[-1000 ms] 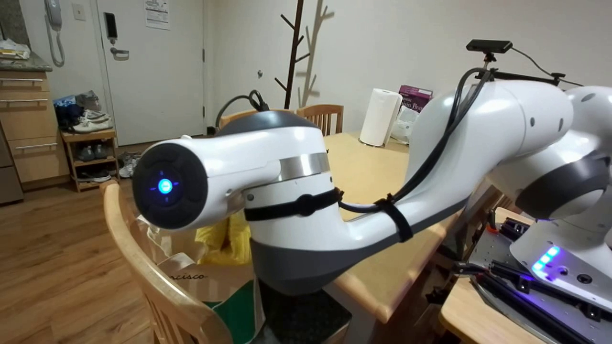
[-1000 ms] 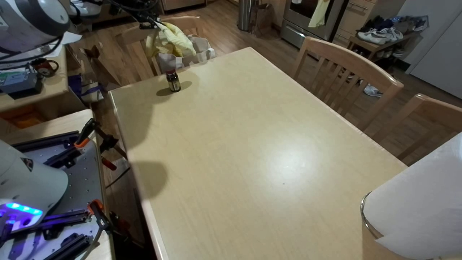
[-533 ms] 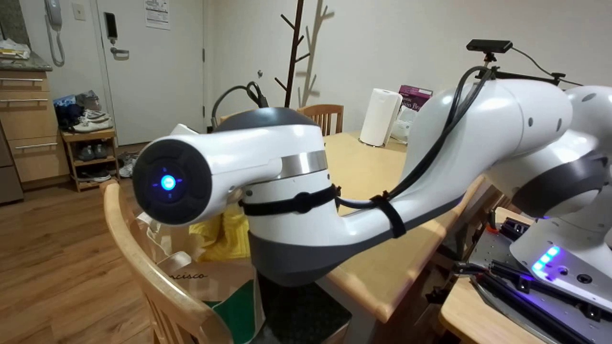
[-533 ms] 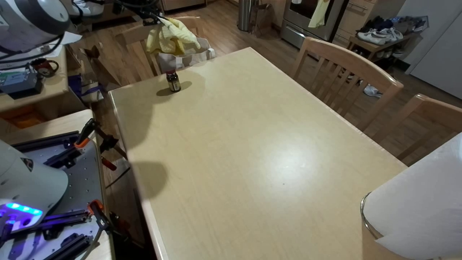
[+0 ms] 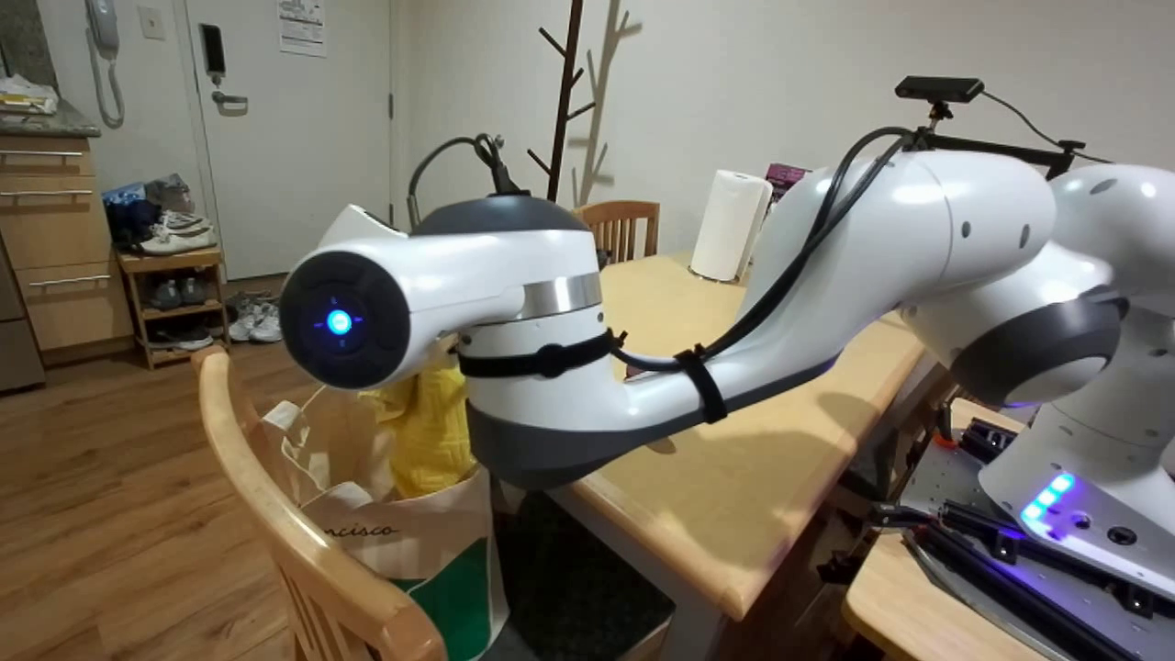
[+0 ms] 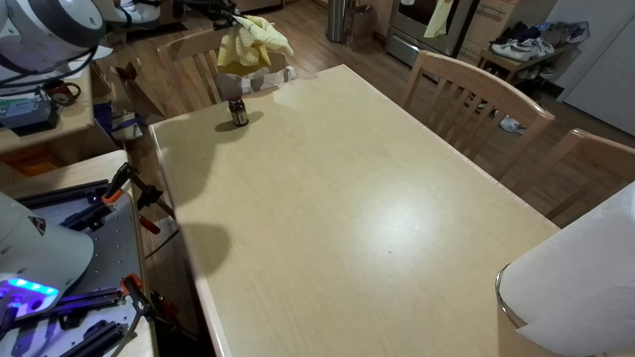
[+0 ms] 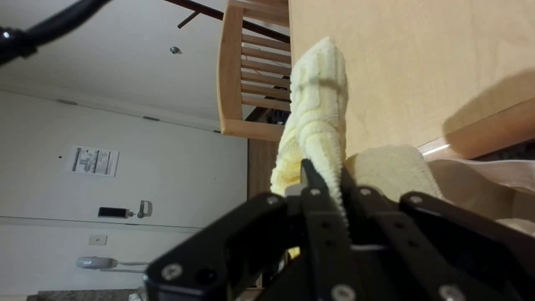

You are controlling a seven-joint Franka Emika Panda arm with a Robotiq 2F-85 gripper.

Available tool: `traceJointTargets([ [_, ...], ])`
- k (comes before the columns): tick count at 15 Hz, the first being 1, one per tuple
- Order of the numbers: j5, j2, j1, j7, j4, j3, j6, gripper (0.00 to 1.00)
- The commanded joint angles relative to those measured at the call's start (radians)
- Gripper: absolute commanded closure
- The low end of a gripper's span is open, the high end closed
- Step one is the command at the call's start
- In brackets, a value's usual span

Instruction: Put the yellow cloth in the laundry bag

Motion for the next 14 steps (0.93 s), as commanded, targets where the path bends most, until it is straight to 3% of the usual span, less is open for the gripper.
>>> traceJointTargets([
  [1,-0.076,0.041,-0.001,0.077,0.014,-0.026,0.051,0.95],
  [2,-0.094,0.016,0.014,0.104,-0.048,-0.015,0.075,0.94],
  [7,-0.180,0.035,0.052,0.176,-0.116,0.051,0.130,0.95],
  [13,-0.101,0.041,0.048,0.085,-0.111,0.215,0.180,0.95],
  [14,-0.133,0.041,0.060,0.132,-0.125,0.180,0.147,0.91],
])
